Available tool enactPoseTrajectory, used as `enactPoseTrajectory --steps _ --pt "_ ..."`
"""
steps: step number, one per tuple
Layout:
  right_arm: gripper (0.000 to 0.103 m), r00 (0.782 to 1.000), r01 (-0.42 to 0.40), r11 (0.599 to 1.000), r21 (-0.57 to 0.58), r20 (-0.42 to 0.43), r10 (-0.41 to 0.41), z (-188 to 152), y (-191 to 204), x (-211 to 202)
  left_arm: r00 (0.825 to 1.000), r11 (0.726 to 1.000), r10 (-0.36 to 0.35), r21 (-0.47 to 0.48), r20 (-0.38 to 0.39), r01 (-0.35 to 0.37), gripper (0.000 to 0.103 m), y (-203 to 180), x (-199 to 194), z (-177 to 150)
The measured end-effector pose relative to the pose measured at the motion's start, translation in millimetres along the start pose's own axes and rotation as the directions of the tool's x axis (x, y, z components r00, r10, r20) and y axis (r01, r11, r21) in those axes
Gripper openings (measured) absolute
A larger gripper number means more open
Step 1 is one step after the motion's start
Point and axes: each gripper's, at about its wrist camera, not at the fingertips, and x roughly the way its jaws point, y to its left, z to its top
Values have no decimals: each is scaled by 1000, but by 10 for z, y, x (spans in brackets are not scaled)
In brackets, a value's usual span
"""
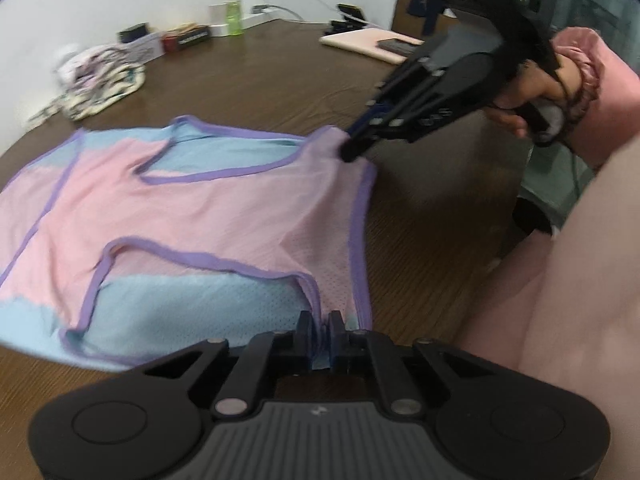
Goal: Fold clothes
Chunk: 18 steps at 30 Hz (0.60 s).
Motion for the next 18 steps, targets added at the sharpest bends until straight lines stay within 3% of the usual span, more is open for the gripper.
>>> enactPoseTrajectory --steps 7,10,18 --pt "12 991 123 992 -40 -50 -125 193 -511 48 997 997 -73 -35 10 73 8 -285 495 670" --pt "12 986 149 987 -51 -68 -153 280 -835 93 998 997 -53 -58 19 54 10 -408 739 1013" --pt "12 984 101 991 -86 -135 -112 693 -1782 321 999 999 36 -28 3 -36 10 -638 1292 1850"
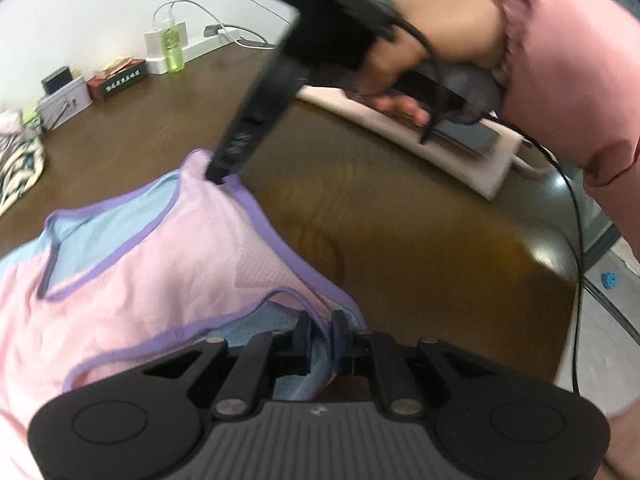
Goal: Fold clothes
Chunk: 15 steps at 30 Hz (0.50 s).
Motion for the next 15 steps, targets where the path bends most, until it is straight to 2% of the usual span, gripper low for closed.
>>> enactPoseTrajectory --steps 6,10,13,15 --pt "12 998 -26 996 -90 -57 21 366 -474 233 999 996 39 -74 -3 -39 10 117 374 553" --pt "13 996 -67 988 -139 -72 57 506 -696 342 1000 992 21 -127 12 -19 14 197 467 725" --pt "24 995 -95 987 -129 -42 91 517 -780 303 998 992 -20 -124 61 27 34 245 320 684" --pt "41 992 -119 988 -99 22 122 448 -796 152 993 993 -55 -95 108 66 53 275 119 591"
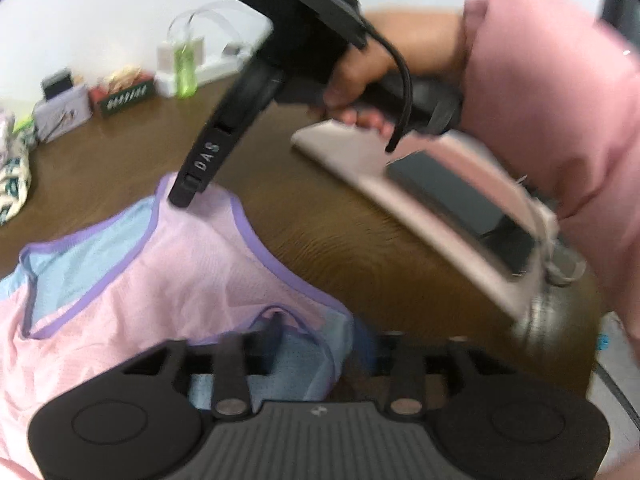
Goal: Fold clothes
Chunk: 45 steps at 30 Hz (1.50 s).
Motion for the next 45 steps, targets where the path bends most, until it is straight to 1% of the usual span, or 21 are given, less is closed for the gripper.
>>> enactPoseTrajectory --steps 1,3,5,6,7,8,10,12,13,15,17,19,20,21,25,29,31,36,39,42,45 --pt "43 999 0 1000 16 37 0 -47 27 -93 1000 1000 -17 7 19 17 55 34 -119 -46" --pt "55 995 13 999 47 98 -17 -167 115 -270 998 999 -47 4 51 47 65 148 -394 -163" --pt "64 988 47 995 93 141 -60 -325 266 -410 994 998 -52 -22 92 54 71 344 -705 -321" --pt "65 986 61 992 107 148 -77 -410 366 -459 993 998 -30 -43 110 35 75 454 -866 -427" --pt "65 984 74 990 120 153 -92 -500 484 -499 993 998 10 -66 118 -2 77 573 -1020 -544" --pt "65 982 87 987 132 158 -108 -590 602 -539 991 994 64 -95 116 -53 78 718 -1169 -678" --pt "64 977 97 984 149 172 -122 -755 852 -606 980 974 175 -161 91 -159 78 988 -1404 -962" --pt "62 973 83 981 172 199 -118 -883 1107 -639 959 938 278 -227 49 -260 72 1253 -1575 -1238" --pt "61 970 76 980 184 213 -116 -947 1234 -656 952 924 306 -249 29 -290 69 1366 -1620 -1342" --pt "58 967 66 976 208 228 -114 -1043 1431 -652 935 895 354 -286 -10 -342 56 1574 -1700 -1543" --pt "56 968 69 967 244 220 -125 -1103 1528 -585 922 881 385 -287 -28 -377 51 1688 -1731 -1677" --pt "53 969 81 954 288 201 -143 -1155 1580 -492 907 869 420 -273 -34 -413 50 1764 -1771 -1803" --pt "49 969 83 948 307 197 -149 -1172 1590 -463 901 864 433 -269 -36 -426 46 1813 -1788 -1864" --pt "46 968 86 942 324 195 -156 -1191 1611 -443 897 861 441 -266 -36 -434 44 1858 -1795 -1909" --pt "42 964 117 929 352 186 -192 -1211 1673 -411 891 860 451 -242 -49 -449 40 2015 -1711 -2018" --pt "41 963 132 923 362 174 -206 -1210 1665 -413 899 863 437 -264 -34 -430 40 2074 -1739 -2088" --pt "41 963 142 922 359 167 -213 -1205 1661 -408 899 861 437 -270 -36 -430 39 2067 -1771 -2117" --pt "41 961 166 921 353 151 -231 -1191 1649 -396 890 843 454 -300 -50 -447 39 1979 -1841 -2215" --pt "41 960 180 919 350 142 -242 -1183 1642 -388 879 828 475 -316 -44 -463 39 1902 -1862 -2268" --pt "41 958 192 918 347 135 -251 -1172 1636 -386 875 822 483 -321 -44 -470 40 1876 -1876 -2282" --pt "42 953 99 916 388 228 -199 -1087 1648 -568 876 820 481 -338 -28 -461 40 1923 -1945 -2261"
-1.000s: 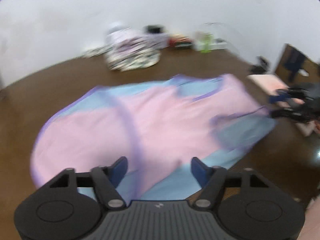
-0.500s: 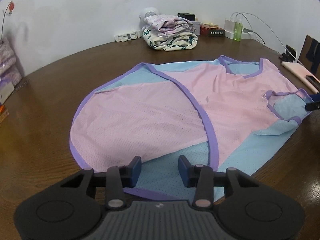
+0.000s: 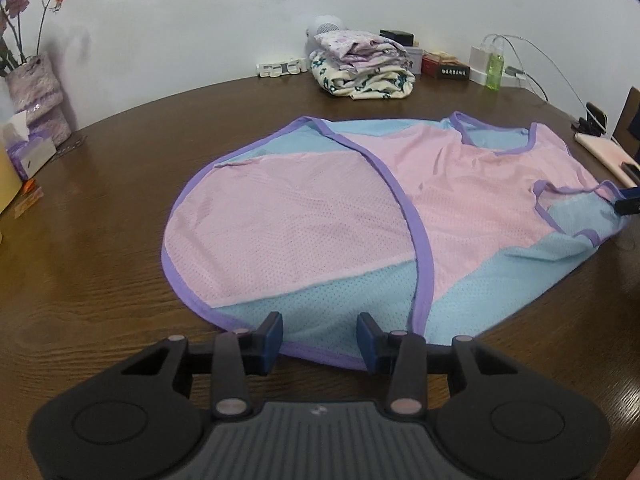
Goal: Fold clothes
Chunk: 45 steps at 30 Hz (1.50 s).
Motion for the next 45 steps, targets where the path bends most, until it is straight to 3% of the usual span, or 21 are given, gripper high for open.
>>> enactPoseTrajectory --steps 5,8,12,18,21,24,32,36,45 --pt "45 990 -122 991 45 74 119 349 133 -41 999 999 6 -38 54 -4 46 171 -63 218" --pt "43 990 -135 991 0 27 135 657 290 282 999 999 30 -35 45 -28 45 257 29 342" --pt "32 988 -142 990 -23 -67 140 992 400 849 999 1000 31 -5 18 -31 38 353 187 447" --pt "31 970 -173 984 34 -168 176 1325 430 1491 1000 1000 8 30 -15 -8 37 470 404 511" --pt "26 956 -205 977 60 -201 213 1375 457 1661 1000 999 -4 38 -30 5 37 518 470 507" --pt "17 953 -177 983 37 -242 181 1388 494 1753 999 999 -15 43 -40 17 37 542 509 485" --pt "14 943 -204 966 161 -232 238 1388 277 1844 999 999 -39 21 -34 40 38 607 530 465" --pt "2 948 -196 968 156 -222 228 1399 270 1849 999 999 -39 22 -26 40 39 598 519 451" --pt "1 961 -131 979 159 -222 164 1441 63 1864 999 999 -38 13 -11 38 40 617 512 425"
